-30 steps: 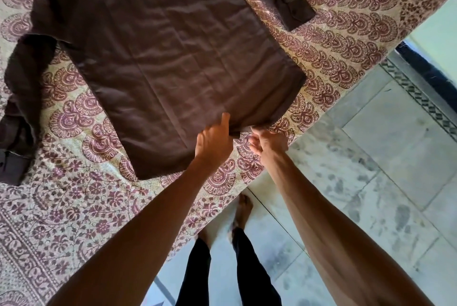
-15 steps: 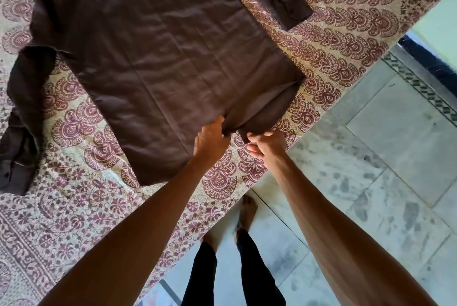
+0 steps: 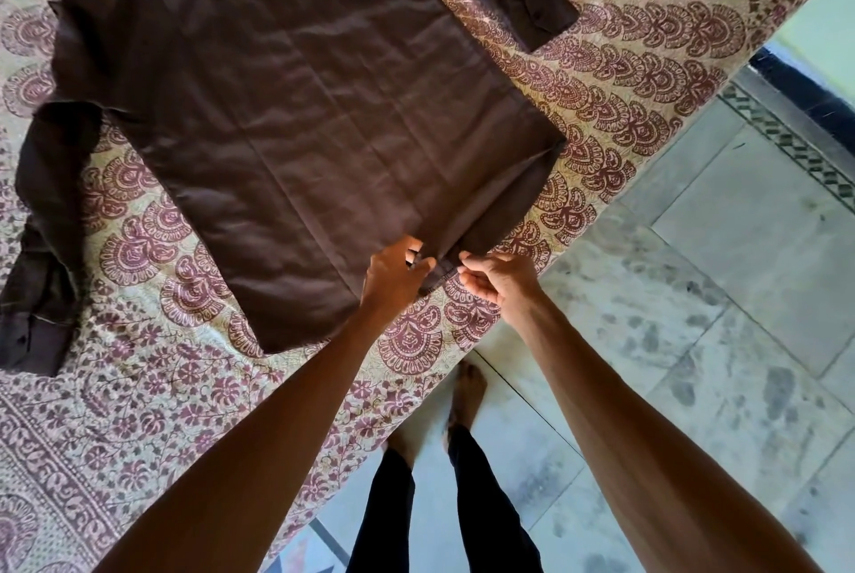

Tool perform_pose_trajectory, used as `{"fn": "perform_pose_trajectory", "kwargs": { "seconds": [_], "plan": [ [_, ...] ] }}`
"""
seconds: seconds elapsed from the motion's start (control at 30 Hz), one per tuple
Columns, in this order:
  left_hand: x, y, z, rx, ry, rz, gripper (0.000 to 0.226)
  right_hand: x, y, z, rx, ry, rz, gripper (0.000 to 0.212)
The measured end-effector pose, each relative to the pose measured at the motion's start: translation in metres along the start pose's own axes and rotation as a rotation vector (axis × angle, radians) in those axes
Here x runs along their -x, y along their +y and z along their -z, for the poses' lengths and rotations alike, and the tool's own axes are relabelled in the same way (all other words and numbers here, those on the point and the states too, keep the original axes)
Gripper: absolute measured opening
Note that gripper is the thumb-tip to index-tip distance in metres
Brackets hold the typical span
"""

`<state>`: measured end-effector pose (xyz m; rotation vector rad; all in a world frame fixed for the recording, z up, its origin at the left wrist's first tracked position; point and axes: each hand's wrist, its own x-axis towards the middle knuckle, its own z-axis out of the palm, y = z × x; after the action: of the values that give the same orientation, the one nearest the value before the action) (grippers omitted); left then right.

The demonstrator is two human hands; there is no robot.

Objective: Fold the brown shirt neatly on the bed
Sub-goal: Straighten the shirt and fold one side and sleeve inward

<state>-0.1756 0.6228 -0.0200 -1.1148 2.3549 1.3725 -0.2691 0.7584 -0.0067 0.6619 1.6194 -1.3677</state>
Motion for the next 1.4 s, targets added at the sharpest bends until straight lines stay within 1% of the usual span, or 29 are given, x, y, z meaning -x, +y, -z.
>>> {"fn": "perform_pose_trajectory", "kwargs": {
  "seconds": [0.03, 0.1, 0.17, 0.27, 0.33, 0.4, 0.47, 0.57, 0.67, 0.73, 0.8, 0.87, 0.93, 1.0, 1.03, 1.07, 1.1, 1.17, 1.2, 1.27, 1.33, 1.4],
  "plan": [
    [-0.002, 0.001, 0.0, 0.007, 0.027, 0.031, 0.029, -0.002, 0.002, 0.0, 0.077, 0.016, 0.035, 0.015],
    [-0.005, 0.004, 0.0, 0.013, 0.063, 0.105, 0.029, -0.004, 0.009, -0.002, 0.269, 0.075, 0.126, 0.017],
    [-0.006, 0.005, 0.001, -0.001, 0.071, 0.136, 0.029, -0.008, 0.015, -0.005, 0.447, 0.166, 0.191, 0.022],
    [-0.006, 0.002, 0.004, 0.0, 0.046, 0.094, 0.027, -0.009, 0.02, -0.011, 0.609, 0.318, 0.301, 0.036],
    [-0.006, 0.0, 0.005, 0.015, 0.011, 0.048, 0.023, -0.002, 0.018, -0.017, 0.643, 0.385, 0.339, 0.04],
    [-0.006, 0.0, 0.005, 0.008, -0.036, 0.005, 0.022, 0.003, 0.015, -0.023, 0.631, 0.448, 0.326, 0.043],
    [-0.005, 0.0, 0.004, -0.007, -0.048, -0.024, 0.023, 0.001, 0.015, -0.029, 0.632, 0.453, 0.277, 0.047],
    [-0.004, 0.003, 0.007, -0.015, 0.004, -0.063, 0.021, -0.015, 0.02, -0.029, 0.558, 0.347, 0.172, 0.051],
    [-0.004, 0.001, 0.01, -0.018, -0.011, -0.102, 0.021, -0.034, 0.026, -0.023, 0.45, 0.227, 0.095, 0.04],
    [-0.003, 0.0, 0.011, -0.055, -0.061, -0.137, 0.019, -0.03, 0.02, -0.021, 0.469, 0.23, 0.072, 0.04],
    [-0.001, -0.001, 0.01, -0.162, -0.118, -0.194, 0.019, -0.028, 0.016, -0.017, 0.497, 0.235, 0.065, 0.042],
    [0.001, -0.001, 0.008, -0.285, -0.172, -0.27, 0.022, -0.024, 0.014, -0.011, 0.549, 0.24, 0.079, 0.039],
    [0.001, -0.002, 0.006, -0.342, -0.237, -0.332, 0.026, -0.023, 0.01, -0.003, 0.603, 0.229, 0.075, 0.032],
    [0.0, 0.0, 0.005, -0.41, -0.325, -0.386, 0.024, -0.025, 0.002, 0.007, 0.516, 0.2, 0.055, 0.014],
    [0.0, 0.003, 0.005, -0.437, -0.354, -0.408, 0.024, -0.026, -0.004, 0.013, 0.464, 0.228, 0.046, 0.011],
    [-0.001, 0.006, 0.005, -0.432, -0.355, -0.428, 0.028, -0.03, -0.012, 0.022, 0.413, 0.275, 0.049, 0.016],
    [-0.004, 0.008, 0.003, -0.393, -0.334, -0.423, 0.033, -0.034, -0.021, 0.029, 0.366, 0.313, 0.074, 0.019],
    [-0.013, 0.014, -0.002, -0.265, -0.238, -0.37, 0.029, -0.038, -0.048, 0.039, 0.272, 0.311, 0.144, 0.017],
    [-0.019, 0.019, -0.004, -0.239, -0.192, -0.355, 0.025, -0.042, -0.062, 0.042, 0.19, 0.301, 0.176, 0.012],
    [-0.031, 0.027, -0.009, -0.268, -0.126, -0.368, 0.029, -0.055, -0.088, 0.043, 0.053, 0.331, 0.248, 0.008],
    [-0.042, 0.038, -0.015, -0.333, -0.112, -0.408, 0.033, -0.067, -0.111, 0.042, 0.128, 0.387, 0.363, 0.007],
    [-0.052, 0.048, -0.02, -0.352, -0.126, -0.398, 0.036, -0.074, -0.13, 0.044, 0.386, 0.408, 0.527, 0.016]
  ]
}}
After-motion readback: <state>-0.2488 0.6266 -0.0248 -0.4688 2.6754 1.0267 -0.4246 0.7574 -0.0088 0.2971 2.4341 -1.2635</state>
